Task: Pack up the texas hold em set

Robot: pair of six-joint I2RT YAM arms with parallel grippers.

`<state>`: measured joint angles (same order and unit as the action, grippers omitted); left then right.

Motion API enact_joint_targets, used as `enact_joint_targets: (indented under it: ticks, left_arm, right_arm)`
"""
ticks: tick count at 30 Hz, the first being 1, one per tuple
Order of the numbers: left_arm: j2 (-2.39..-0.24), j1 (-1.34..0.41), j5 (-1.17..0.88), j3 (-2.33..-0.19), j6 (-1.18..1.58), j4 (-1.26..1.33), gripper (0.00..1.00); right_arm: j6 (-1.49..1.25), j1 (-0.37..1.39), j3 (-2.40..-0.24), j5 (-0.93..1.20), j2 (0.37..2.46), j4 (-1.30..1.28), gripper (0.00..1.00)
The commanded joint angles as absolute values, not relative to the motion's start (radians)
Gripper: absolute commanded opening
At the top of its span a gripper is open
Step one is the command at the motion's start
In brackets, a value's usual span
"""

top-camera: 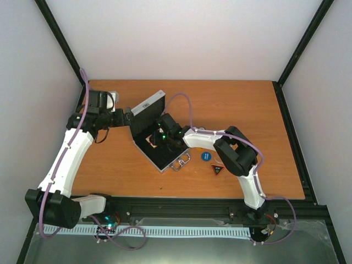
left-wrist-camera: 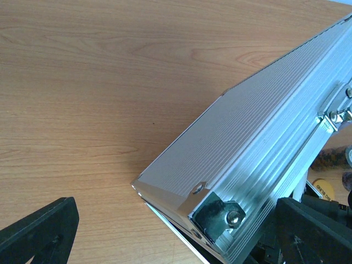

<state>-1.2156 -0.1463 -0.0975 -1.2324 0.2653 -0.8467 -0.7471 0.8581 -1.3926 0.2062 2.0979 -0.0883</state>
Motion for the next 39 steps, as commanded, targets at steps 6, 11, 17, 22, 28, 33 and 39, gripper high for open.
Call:
enact_joint_targets:
  ticks: [6,11,17,22,28,33,39]
  left_arm:
    - [-1.212,-0.149,-0.075,-1.249,0.267,-0.876,1.00]
    - [-1.215,-0.149,-0.077,-1.249,0.270,-0.872,1.00]
    - [-1.221,-0.149,-0.076,-1.261,0.268,-0.877,1.00]
    - [-1.221,-0.148,-0.077,-1.279,0.268,-0.882,1.00]
    - [-1.214,-0.149,-0.108,-1.300,0.277,-0.874,1.00]
    - [-1.200,-0.149,-0.161,-1.312,0.293,-0.863,1.00]
    - [-1.197,-0.149,-0.167,-1.321,0.301,-0.868,1.00]
  right_arm:
    - [-0.694,0.864,-1.404,0.151,2.018,-0.192,0.35]
    - [-0.672,0.864,-1.389,0.076,1.899,-0.273,0.53]
    - [-0.653,0.862,-1.383,-0.027,1.786,-0.474,0.81]
    - [-0.662,0.862,-1.364,-0.123,1.692,-0.677,1.00]
    - [-0.692,0.861,-1.296,-0.174,1.589,-0.838,1.00]
    - [-0.744,0.859,-1.196,-0.166,1.513,-0.877,1.00]
    - [-0.790,0.858,-1.141,-0.169,1.491,-0.913,1.00]
